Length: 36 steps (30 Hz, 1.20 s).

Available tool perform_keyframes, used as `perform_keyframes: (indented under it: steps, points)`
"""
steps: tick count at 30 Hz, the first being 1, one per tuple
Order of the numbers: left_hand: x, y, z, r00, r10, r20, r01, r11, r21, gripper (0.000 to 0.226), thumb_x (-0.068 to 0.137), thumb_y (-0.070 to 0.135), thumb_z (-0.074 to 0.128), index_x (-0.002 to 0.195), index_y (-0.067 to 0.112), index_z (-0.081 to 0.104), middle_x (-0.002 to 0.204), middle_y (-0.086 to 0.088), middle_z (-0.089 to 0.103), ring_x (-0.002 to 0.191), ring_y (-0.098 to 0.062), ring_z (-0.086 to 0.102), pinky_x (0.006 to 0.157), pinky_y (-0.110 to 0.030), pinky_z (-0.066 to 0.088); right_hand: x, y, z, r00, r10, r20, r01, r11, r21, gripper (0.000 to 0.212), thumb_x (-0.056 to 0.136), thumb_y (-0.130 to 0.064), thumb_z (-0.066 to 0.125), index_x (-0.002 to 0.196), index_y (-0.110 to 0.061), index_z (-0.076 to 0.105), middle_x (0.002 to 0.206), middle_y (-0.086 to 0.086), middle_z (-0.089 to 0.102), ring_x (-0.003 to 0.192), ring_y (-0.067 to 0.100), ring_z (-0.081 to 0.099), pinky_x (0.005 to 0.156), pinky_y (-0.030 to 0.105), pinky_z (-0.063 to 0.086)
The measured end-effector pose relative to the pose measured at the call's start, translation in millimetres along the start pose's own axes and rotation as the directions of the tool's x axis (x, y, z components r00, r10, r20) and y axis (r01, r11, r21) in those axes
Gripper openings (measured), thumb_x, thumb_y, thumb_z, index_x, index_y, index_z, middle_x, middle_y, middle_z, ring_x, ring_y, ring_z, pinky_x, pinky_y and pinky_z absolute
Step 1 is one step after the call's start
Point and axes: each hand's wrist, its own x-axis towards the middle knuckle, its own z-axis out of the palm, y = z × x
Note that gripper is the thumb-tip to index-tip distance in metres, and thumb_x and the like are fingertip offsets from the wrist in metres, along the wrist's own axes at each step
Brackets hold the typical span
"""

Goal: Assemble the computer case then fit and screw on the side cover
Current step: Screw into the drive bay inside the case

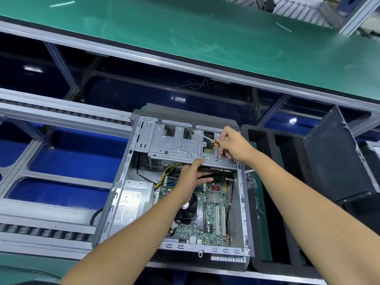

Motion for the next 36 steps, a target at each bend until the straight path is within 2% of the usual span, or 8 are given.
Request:
perform_keyframes:
  steps: [5, 8, 14, 17, 21, 25, 30, 36]
  points:
    - [-2, 4, 3, 0.999, -0.031, -0.037, 0.034, 0.996, 0.081, 0.095, 0.07, 0.065, 0.073, 0.14, 0.019, 0.03, 0.1, 0.004, 0.057, 0.086, -0.033, 0.077, 0.111, -0.052, 0.043, -4, 12, -15, 0.982, -0.078, -0.169, 0.093, 0.992, 0.081, 0.009, 0.088, -0.002, 0.066, 0.081, -0.008, 0.064, 0.07, 0.009, 0.076, 0.049, 0.031, 0.061, 0.045, 0.028, 0.045]
    - [0, 3, 4, 0.997, -0.016, -0.073, 0.023, 0.994, 0.107, 0.09, 0.081, 0.06, 0.071, 0.147, 0.018, 0.027, 0.114, -0.002, 0.054, 0.084, -0.031, 0.077, 0.109, -0.05, 0.045, -6, 17, -21, 0.972, -0.085, -0.22, 0.122, 0.979, 0.162, 0.011, 0.087, 0.002, 0.066, 0.079, -0.004, 0.071, 0.061, 0.004, 0.072, 0.039, 0.017, 0.052, 0.042, 0.023, 0.04]
    - [2, 2, 9, 0.99, 0.014, -0.139, 0.006, 0.99, 0.14, 0.079, 0.091, 0.053, 0.064, 0.149, 0.01, 0.034, 0.117, 0.004, 0.051, 0.082, -0.029, 0.077, 0.111, -0.052, 0.042, 1, 18, -27, 0.976, -0.01, -0.219, 0.102, 0.906, 0.411, 0.023, 0.092, 0.004, 0.044, 0.074, -0.011, 0.044, 0.06, 0.012, 0.058, 0.042, 0.016, 0.031, 0.041, 0.023, 0.027]
    - [3, 1, 10, 0.988, 0.018, -0.154, 0.006, 0.989, 0.149, 0.077, 0.091, 0.054, 0.064, 0.148, 0.011, 0.035, 0.12, 0.002, 0.052, 0.081, -0.029, 0.077, 0.111, -0.053, 0.042, 4, 21, -24, 0.971, -0.018, -0.238, 0.112, 0.915, 0.388, 0.022, 0.092, 0.001, 0.05, 0.073, -0.01, 0.051, 0.062, 0.011, 0.064, 0.039, 0.018, 0.035, 0.041, 0.023, 0.032]
    - [1, 0, 10, 0.985, 0.025, -0.171, 0.003, 0.987, 0.163, 0.078, 0.091, 0.056, 0.064, 0.148, 0.014, 0.032, 0.139, -0.006, 0.045, 0.08, -0.028, 0.077, 0.112, -0.054, 0.04, 1, 28, -15, 0.899, 0.119, -0.422, 0.167, 0.798, 0.58, 0.009, 0.083, -0.007, 0.063, 0.078, -0.009, 0.07, 0.064, 0.012, 0.067, 0.036, 0.015, 0.04, 0.041, 0.02, 0.033]
    - [2, 0, 9, 0.984, 0.022, -0.178, 0.01, 0.984, 0.18, 0.078, 0.091, 0.058, 0.063, 0.146, 0.014, 0.03, 0.127, -0.002, 0.051, 0.079, -0.027, 0.077, 0.114, -0.054, 0.038, 4, 22, -5, 0.838, 0.241, -0.49, 0.215, 0.68, 0.701, 0.009, 0.081, -0.012, 0.064, 0.073, -0.009, 0.061, 0.054, -0.001, 0.055, 0.041, 0.01, 0.038, 0.039, 0.021, 0.028]
    - [3, -2, 8, 0.983, 0.017, -0.182, 0.019, 0.98, 0.198, 0.065, 0.088, 0.061, 0.064, 0.127, 0.017, 0.035, 0.102, 0.004, 0.054, 0.079, -0.028, 0.077, 0.115, -0.056, 0.034, 10, 17, 9, 0.811, 0.173, -0.559, 0.244, 0.768, 0.592, 0.044, 0.09, -0.008, 0.055, 0.053, -0.029, 0.055, 0.051, -0.005, 0.045, 0.045, 0.008, 0.036, 0.041, 0.023, 0.03]
    - [4, -2, 7, 0.982, 0.009, -0.188, 0.031, 0.977, 0.21, 0.078, 0.072, 0.071, 0.063, 0.123, 0.019, 0.037, 0.109, -0.001, 0.055, 0.078, -0.028, 0.077, 0.115, -0.057, 0.033, 11, 25, 12, 0.794, 0.125, -0.595, 0.246, 0.829, 0.502, 0.027, 0.092, -0.013, 0.054, 0.067, -0.022, 0.057, 0.052, -0.004, 0.051, 0.045, 0.007, 0.042, 0.041, 0.023, 0.035]
